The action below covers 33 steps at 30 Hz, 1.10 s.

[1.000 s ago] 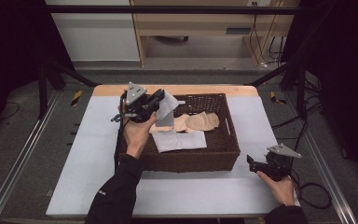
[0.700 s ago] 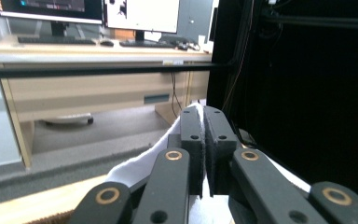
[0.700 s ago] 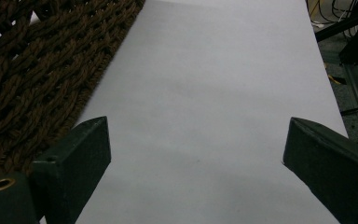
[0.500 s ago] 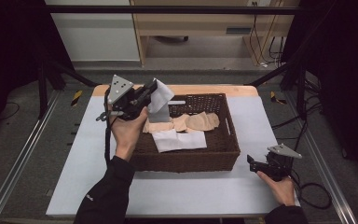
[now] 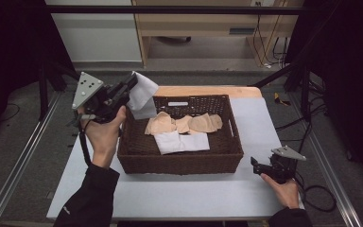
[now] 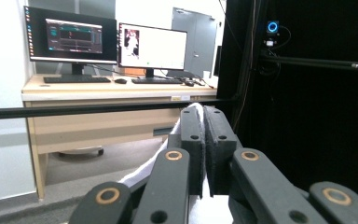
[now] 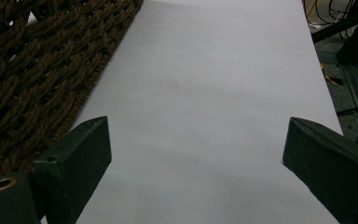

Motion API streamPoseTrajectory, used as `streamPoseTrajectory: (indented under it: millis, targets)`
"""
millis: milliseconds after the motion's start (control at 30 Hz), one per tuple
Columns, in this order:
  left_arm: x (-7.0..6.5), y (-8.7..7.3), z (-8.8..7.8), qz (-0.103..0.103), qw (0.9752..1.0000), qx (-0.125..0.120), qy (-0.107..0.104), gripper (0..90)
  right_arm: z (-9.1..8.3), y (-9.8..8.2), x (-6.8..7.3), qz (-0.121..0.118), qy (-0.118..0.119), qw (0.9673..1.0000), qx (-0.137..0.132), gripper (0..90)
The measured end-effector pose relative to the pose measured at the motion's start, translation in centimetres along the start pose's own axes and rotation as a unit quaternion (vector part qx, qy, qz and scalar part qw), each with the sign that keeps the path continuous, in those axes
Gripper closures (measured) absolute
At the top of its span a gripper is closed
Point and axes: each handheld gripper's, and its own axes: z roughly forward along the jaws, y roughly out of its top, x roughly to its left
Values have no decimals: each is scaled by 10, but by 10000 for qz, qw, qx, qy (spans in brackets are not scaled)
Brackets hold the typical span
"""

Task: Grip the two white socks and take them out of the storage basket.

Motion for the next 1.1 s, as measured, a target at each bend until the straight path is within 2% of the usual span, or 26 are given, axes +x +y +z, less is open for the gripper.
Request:
streamPoseTrajectory:
  millis: [367, 433, 500, 700, 833, 867, 933, 967, 1000, 1100]
  targets:
    - [31, 4, -37, 2, 9996, 33, 295, 866, 0, 0, 0, -6, -16, 10000, 3, 80]
    - [33, 5, -39, -1, 9995, 28, 318, 866, 0, 0, 0, -5, -22, 10000, 7, 80]
    - [42, 6, -51, -8, 9992, 9, 406, 866, 0, 0, 0, -15, -28, 10000, 9, 80]
    - [57, 2, -69, -39, 9983, 32, 574, 866, 0, 0, 0, -31, -40, 10000, 14, 80]
    - [74, -13, -82, -129, 9971, 165, 731, 866, 0, 0, 0, -16, -42, 10000, 18, 80]
    - [74, -13, -82, -129, 9971, 165, 731, 866, 0, 0, 0, -16, -42, 10000, 18, 80]
    - [84, -26, -87, -219, 9959, 266, 832, 866, 0, 0, 0, -19, -43, 10000, 17, 80]
    - [84, -26, -87, -219, 9959, 266, 832, 866, 0, 0, 0, -19, -43, 10000, 17, 80]
    - [90, -35, -90, -285, 9950, 361, 881, 866, 0, 0, 0, -14, -46, 10000, 22, 80]
    - [97, -48, -93, -344, 9937, 496, 949, 866, 0, 0, 0, -21, -49, 10000, 28, 80]
